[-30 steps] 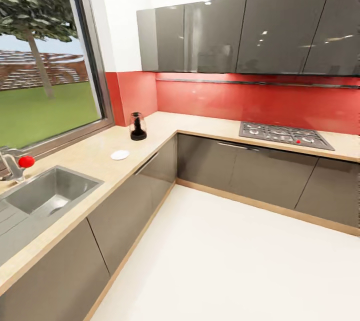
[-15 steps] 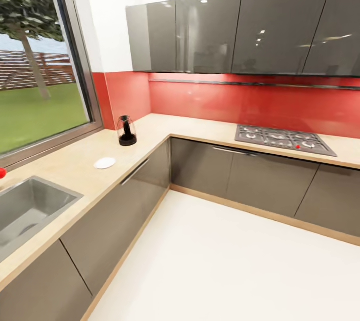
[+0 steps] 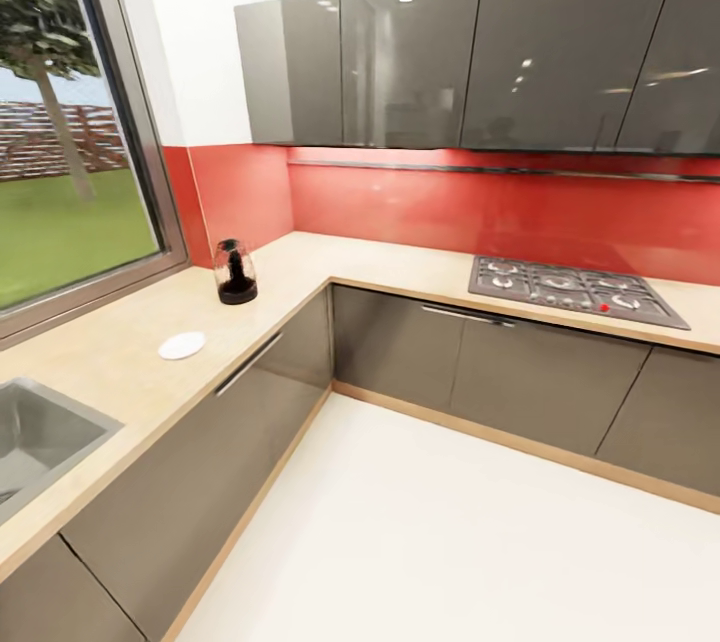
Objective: Set up a coffee station on the kitchen countertop: keep the coffee maker on the countertop, move the bottle of coffee from the kitchen shelf to the counter next to the coffee maker, place a paper coffee filter on top of the coffee maker, put the saucer next to the coffee maker with the coffee cup on the saucer, and place the electric kettle next to the coffee maker.
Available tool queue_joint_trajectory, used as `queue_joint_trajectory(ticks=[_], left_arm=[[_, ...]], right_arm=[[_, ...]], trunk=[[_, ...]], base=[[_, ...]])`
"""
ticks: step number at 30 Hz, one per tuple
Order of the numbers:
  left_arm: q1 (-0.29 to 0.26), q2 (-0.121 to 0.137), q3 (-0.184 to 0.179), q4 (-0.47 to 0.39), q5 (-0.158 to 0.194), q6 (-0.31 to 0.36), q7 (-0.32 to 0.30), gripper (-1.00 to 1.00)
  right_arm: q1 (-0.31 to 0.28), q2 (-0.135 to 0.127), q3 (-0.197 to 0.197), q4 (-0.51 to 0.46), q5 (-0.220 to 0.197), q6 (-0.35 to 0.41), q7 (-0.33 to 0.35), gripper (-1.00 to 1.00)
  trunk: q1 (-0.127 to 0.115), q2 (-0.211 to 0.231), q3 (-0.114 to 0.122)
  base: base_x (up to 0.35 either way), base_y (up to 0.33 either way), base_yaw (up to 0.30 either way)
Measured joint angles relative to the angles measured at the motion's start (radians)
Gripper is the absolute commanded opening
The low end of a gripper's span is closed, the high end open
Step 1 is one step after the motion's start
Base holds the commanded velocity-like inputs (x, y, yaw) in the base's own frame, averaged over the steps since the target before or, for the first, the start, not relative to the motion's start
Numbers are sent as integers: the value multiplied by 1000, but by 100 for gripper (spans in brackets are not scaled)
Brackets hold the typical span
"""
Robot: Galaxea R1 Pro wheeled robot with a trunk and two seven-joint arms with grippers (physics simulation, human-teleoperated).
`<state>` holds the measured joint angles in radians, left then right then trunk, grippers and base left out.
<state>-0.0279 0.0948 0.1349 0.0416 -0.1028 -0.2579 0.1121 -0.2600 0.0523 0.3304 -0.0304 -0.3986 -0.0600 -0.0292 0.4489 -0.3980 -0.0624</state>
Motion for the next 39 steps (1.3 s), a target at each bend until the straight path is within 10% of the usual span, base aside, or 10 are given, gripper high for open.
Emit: queue_joint_trajectory(ticks=[39], left_arm=[[1, 2, 0, 0, 1, 0, 0, 100]], right_arm=[[0, 0, 0, -2, -1, 0, 0, 100]], trunk=[[0, 0, 0]], base=[[315, -137, 4]])
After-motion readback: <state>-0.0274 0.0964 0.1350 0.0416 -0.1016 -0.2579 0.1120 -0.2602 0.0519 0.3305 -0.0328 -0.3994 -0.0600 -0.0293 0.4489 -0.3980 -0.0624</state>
